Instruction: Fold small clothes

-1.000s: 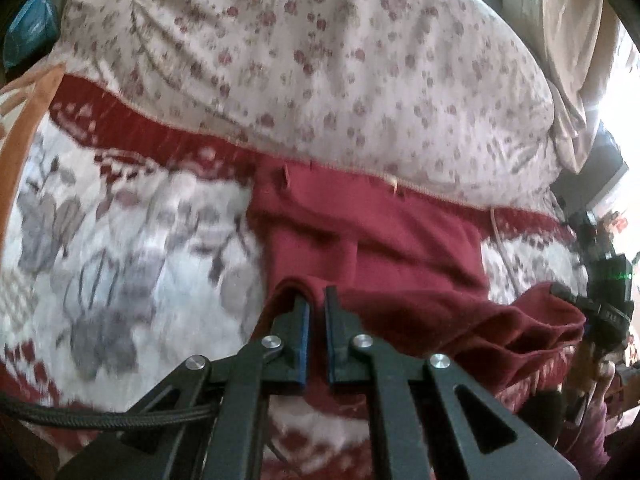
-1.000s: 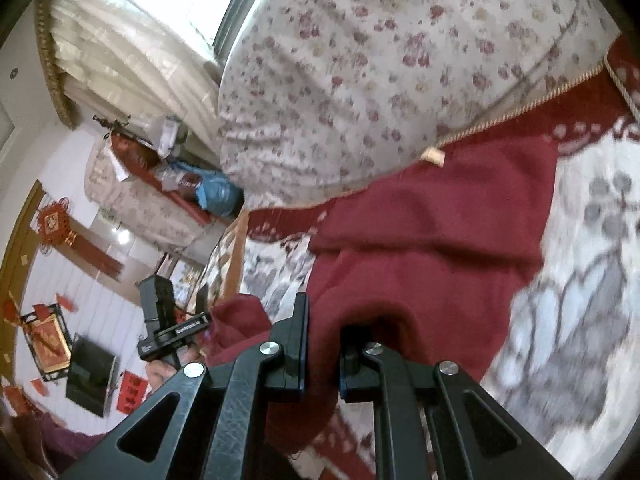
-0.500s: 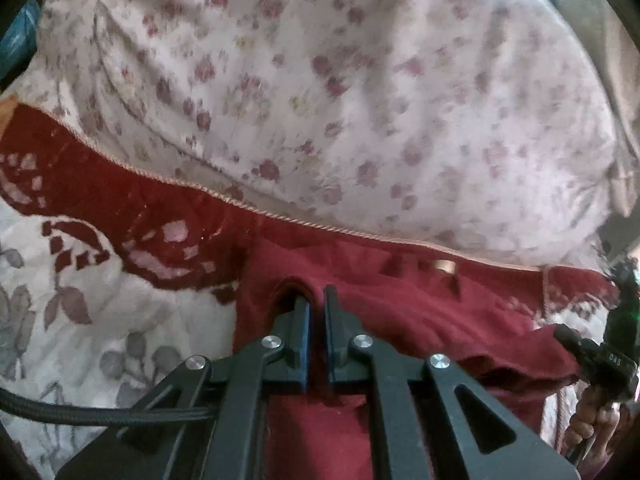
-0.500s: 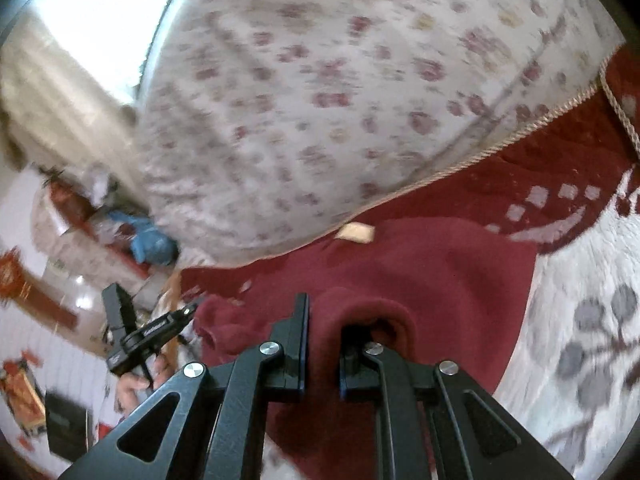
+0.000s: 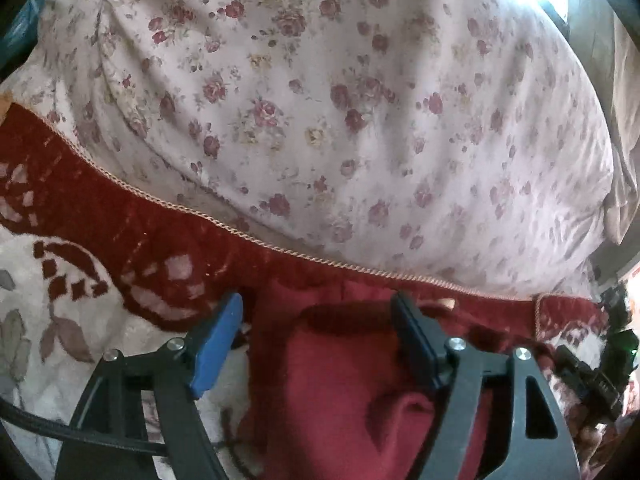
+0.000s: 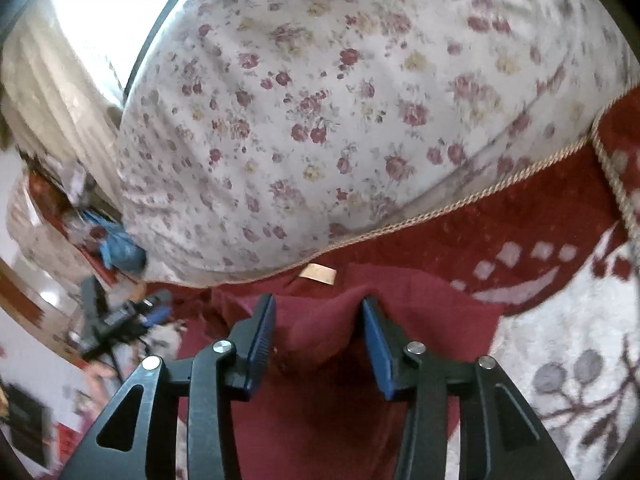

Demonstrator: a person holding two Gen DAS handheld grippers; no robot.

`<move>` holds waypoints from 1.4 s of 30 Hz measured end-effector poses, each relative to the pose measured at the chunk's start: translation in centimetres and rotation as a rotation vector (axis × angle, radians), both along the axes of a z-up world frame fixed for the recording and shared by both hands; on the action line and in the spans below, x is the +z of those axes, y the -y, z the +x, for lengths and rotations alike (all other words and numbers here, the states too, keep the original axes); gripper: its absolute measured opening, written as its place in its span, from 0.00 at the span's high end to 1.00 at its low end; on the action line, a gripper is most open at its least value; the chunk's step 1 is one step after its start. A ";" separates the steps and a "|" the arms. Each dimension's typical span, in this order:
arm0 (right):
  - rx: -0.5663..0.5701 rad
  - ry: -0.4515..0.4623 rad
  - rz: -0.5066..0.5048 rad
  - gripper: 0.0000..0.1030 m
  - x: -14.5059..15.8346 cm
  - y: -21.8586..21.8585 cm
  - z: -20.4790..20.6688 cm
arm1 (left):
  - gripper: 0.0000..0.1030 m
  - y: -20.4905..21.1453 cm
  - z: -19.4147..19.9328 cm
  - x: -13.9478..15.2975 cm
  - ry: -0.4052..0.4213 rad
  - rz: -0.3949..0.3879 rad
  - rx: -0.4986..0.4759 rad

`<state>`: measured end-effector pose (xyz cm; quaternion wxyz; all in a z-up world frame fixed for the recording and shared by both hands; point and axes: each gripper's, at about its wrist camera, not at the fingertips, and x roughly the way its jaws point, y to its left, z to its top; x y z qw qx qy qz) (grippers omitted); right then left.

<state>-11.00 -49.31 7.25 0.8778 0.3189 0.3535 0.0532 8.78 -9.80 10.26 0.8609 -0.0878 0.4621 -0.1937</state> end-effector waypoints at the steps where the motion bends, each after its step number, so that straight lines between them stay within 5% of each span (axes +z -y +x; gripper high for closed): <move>1: -0.025 0.006 -0.035 0.52 0.2 -0.2 -0.3 | 0.27 0.1 -0.1 -0.1 0.004 0.015 -0.006; 5: -0.105 0.068 -0.035 0.52 0.7 0.3 -1.7 | 0.27 0.1 -0.8 -1.6 -0.024 0.056 -0.037; 8: -0.049 0.087 -0.032 0.52 0.5 -0.7 -1.2 | 0.27 0.0 -1.1 -2.8 -0.050 0.073 -0.044; 13: 0.049 -0.219 -0.165 0.54 -4.3 -3.8 4.8 | 0.27 0.8 -1.1 -5.5 -0.131 0.164 -0.057; 17: 0.016 -0.244 -0.147 0.55 -5.1 -3.2 6.2 | 0.27 -0.2 -2.3 -5.3 -0.147 0.142 -0.059; 22: 0.066 -0.179 -0.193 0.43 -1.8 -3.3 1.3 | 0.24 -2.0 -6.4 -3.7 -0.084 0.154 -0.121; 29: 0.110 -0.212 -0.265 0.43 -1.5 -4.5 -6.7 | 0.24 -3.9 -10.4 -4.7 -0.092 0.130 -0.128; 33: 0.158 -0.255 -0.277 0.65 -3.6 -6.5 -7.2 | 0.23 -4.7 -11.3 -5.6 -0.134 0.055 -0.074; 35: 0.152 -0.247 -0.313 0.88 -4.0 -7.2 -7.0 | 0.23 -5.0 -11.8 -5.8 -0.129 0.054 -0.055; 42: 0.114 -0.178 -0.385 0.95 0.6 -4.8 -9.6 | 0.23 -5.8 -13.2 -6.8 -0.127 0.066 -0.061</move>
